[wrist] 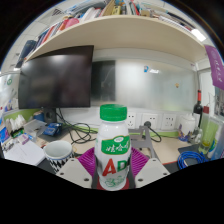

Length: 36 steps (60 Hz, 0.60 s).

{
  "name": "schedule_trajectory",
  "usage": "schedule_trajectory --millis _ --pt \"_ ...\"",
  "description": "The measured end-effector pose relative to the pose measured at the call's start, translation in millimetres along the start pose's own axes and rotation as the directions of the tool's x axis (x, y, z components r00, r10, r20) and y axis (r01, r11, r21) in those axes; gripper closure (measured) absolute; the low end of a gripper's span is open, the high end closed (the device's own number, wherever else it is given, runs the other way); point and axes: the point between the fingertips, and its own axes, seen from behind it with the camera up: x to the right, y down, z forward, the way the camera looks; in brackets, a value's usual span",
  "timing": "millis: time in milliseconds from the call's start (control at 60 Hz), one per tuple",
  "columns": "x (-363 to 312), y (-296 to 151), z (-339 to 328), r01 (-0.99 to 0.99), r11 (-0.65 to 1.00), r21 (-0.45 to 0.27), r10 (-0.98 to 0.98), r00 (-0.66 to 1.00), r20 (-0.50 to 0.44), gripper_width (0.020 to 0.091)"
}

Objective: Pour water

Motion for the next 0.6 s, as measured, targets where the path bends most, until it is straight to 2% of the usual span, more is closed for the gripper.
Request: schedule_trajectory --millis 133,217,267,433,600 --pt "-6 1 1 0.029 0.999 -0.032 -0.029 1.000 0.010 0.0525" --pt "-2 -3 -6 0.020 0.999 -0.036 -0.021 1.000 -0.019 0.0314" --pt "-1 -4 -14 0.024 0.999 -0.049 -0.026 0.999 -0.036 0.0233" --pt "-1 -6 -76 0.027 0.994 -0.107 -0.039 0.993 -0.116 0.0247" --pt "-24 -42 -144 -0.024 0.989 -0.145 -0.003 0.982 -0.187 0.0243"
